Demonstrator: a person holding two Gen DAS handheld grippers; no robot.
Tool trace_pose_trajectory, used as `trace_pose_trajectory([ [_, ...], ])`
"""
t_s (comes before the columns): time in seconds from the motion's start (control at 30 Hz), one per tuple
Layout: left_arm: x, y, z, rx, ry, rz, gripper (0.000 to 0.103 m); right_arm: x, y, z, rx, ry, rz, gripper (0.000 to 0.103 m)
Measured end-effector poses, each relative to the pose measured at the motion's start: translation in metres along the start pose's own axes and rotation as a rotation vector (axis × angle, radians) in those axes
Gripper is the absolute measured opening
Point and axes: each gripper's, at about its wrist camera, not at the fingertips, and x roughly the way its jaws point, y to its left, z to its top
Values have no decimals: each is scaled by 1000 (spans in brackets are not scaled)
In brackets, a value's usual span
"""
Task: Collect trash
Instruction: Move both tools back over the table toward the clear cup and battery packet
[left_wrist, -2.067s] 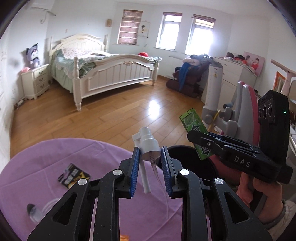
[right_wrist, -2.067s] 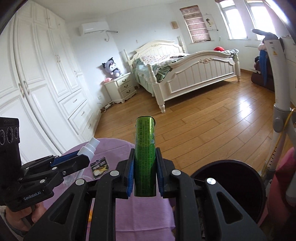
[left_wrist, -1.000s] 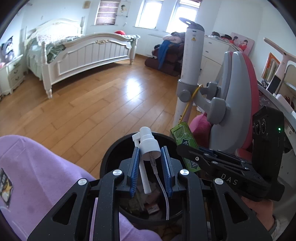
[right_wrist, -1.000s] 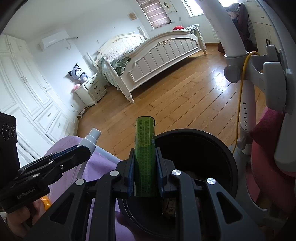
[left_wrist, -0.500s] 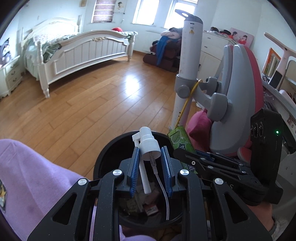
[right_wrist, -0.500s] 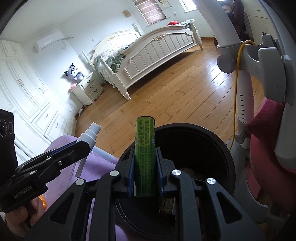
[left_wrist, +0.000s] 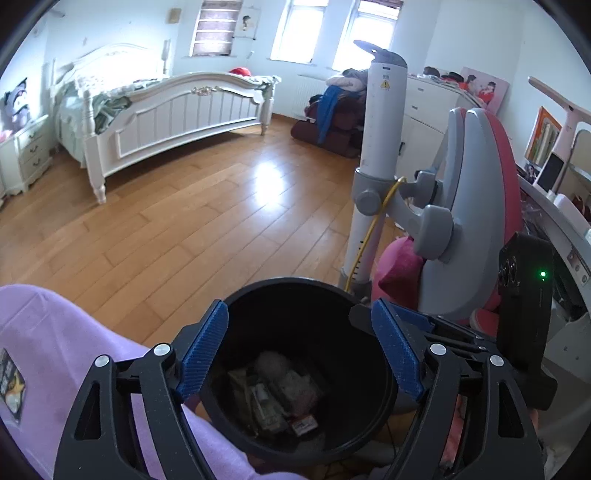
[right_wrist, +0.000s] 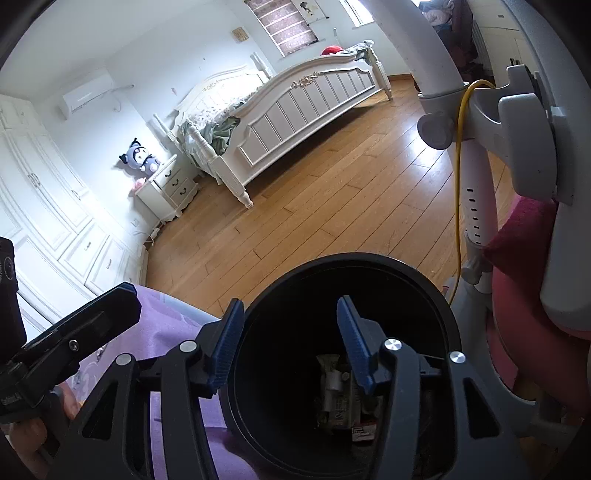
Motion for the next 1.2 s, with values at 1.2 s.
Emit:
trace_pose_trajectory([
  [1.2,-203,262,-125,-343,21,443,91,61,244,-62,-468,219,221,71],
])
